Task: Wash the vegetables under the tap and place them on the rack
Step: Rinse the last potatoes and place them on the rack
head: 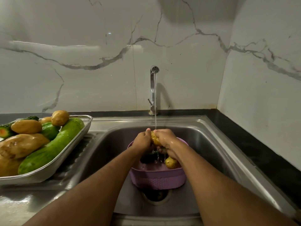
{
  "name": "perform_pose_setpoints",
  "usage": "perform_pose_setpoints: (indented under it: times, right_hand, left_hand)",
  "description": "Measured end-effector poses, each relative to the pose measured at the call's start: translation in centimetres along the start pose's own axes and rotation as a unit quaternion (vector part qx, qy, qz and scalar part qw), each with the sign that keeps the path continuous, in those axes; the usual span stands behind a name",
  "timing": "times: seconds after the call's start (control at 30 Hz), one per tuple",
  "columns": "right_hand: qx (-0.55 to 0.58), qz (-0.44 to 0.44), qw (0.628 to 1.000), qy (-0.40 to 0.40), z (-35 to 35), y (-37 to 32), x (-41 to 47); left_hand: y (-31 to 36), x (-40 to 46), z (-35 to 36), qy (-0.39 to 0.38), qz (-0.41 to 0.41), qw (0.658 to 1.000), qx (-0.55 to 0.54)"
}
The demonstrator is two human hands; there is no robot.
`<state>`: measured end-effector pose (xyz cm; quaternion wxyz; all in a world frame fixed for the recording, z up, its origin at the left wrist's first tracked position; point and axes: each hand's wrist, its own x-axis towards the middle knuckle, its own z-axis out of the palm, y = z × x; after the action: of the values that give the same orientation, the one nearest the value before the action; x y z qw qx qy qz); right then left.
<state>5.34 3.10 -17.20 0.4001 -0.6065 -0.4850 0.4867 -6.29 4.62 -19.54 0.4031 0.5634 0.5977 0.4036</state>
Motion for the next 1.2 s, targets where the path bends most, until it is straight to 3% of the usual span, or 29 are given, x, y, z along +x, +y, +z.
perform_pose_setpoints:
  times: [0.1,0.17,0.3,0.43,0.6,0.87,1.07,1.2]
  right_hand:
    - [0.059,0.020,0.996,-0.070,-0.1,0.2,0.2]
    - [0.052,0.009,0.997,-0.063,-0.2,0.4,0.2]
    - [0.034,-0.038,0.997,0.056,0.0,0.4,0.2]
    - [0.066,-0.009,0.986,0.156,-0.2,0.6,1.0]
    - [0.118,0.028,0.990,0.071,-1.4,0.7,0.3]
    - [0.158,0.006,0.986,-0.049,0.1,-0.2,0.2]
    - [0.133,0.017,0.989,0.057,-0.5,0.0,0.3]
    - [0.163,0.036,0.982,0.088,-0.8,-0.2,0.4]
  left_hand:
    - [-0.3,-0.2,-0.5,0.006,-0.006,1.000,-0.010]
    - [-0.6,-0.1,-0.6,0.005,0.003,1.000,-0.009]
    - [-0.4,0.1,0.0,0.022,0.067,0.998,-0.008]
    - [0.1,-0.4,0.6,-0.012,0.129,0.991,0.011]
    - [0.5,-0.5,1.0,-0.027,0.093,0.995,-0.013]
    - [0.2,0.3,-0.8,0.052,0.006,0.995,-0.083]
    - [-0.4,0.3,0.2,0.047,0.108,0.993,0.027]
    - [0.1,0.1,0.8,0.033,0.123,0.992,0.004]
